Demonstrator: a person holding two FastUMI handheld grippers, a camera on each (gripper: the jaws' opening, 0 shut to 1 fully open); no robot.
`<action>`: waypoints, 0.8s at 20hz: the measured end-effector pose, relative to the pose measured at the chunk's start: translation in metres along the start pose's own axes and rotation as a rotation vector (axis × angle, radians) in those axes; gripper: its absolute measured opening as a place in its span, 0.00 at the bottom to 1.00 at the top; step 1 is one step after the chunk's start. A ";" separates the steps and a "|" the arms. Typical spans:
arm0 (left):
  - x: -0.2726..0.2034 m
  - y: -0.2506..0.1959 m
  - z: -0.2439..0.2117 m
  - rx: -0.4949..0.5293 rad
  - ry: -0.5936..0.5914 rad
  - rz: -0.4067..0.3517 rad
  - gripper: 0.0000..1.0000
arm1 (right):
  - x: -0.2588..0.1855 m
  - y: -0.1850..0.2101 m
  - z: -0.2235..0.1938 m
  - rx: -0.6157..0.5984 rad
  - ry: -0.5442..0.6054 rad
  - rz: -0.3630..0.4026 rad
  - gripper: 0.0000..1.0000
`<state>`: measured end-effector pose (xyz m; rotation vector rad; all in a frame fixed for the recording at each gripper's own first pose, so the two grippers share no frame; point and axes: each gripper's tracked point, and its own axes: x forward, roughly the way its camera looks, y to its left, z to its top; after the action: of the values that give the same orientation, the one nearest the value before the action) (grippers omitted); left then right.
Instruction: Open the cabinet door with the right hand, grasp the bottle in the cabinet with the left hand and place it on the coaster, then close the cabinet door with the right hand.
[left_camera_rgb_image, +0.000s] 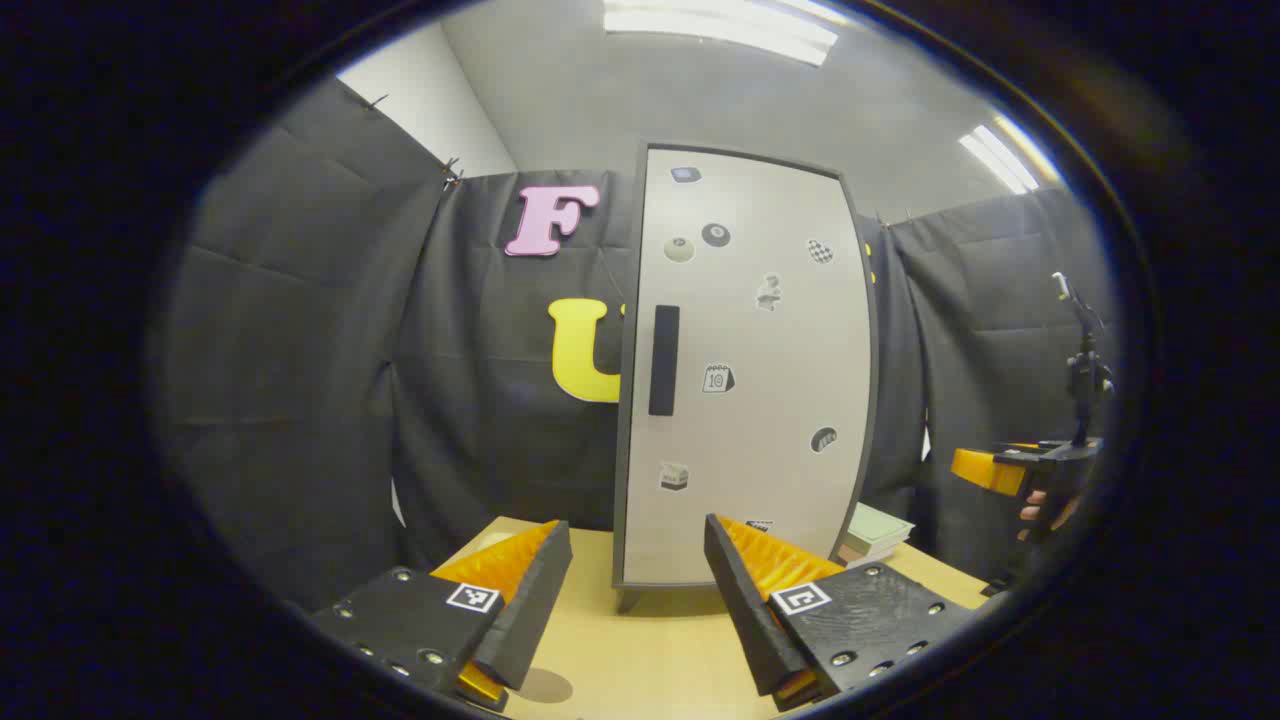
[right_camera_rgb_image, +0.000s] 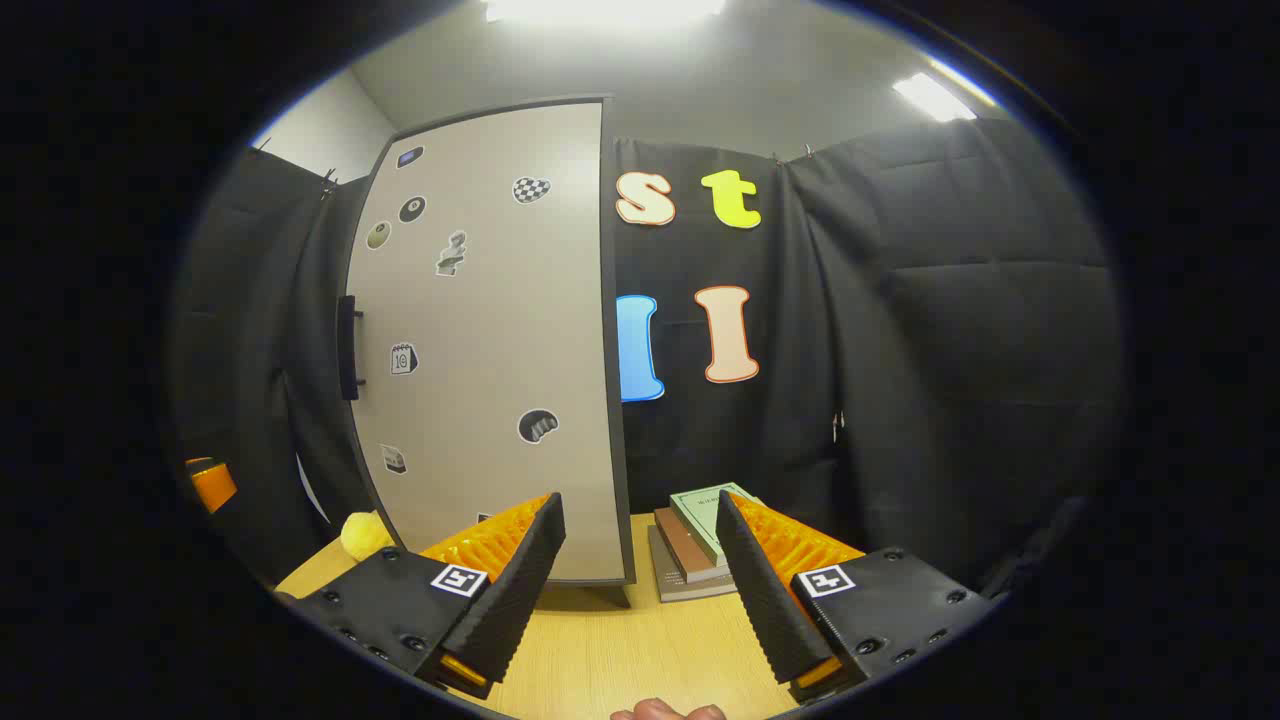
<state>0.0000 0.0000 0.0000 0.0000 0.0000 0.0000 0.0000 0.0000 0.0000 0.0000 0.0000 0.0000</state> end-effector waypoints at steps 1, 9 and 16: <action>-0.003 0.004 -0.001 0.000 0.001 0.010 0.80 | 0.000 0.003 -0.001 -0.001 0.004 0.005 0.96; -0.015 0.018 -0.008 -0.002 0.017 0.034 0.83 | 0.000 0.026 0.003 -0.021 0.011 0.044 0.96; -0.016 0.029 -0.016 -0.009 0.032 0.047 0.83 | 0.008 0.048 0.009 -0.030 0.019 0.068 0.96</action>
<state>-0.0160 0.0292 -0.0162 -0.0087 0.0318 0.0473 0.0079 0.0480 0.0089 -0.0298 0.0194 0.0679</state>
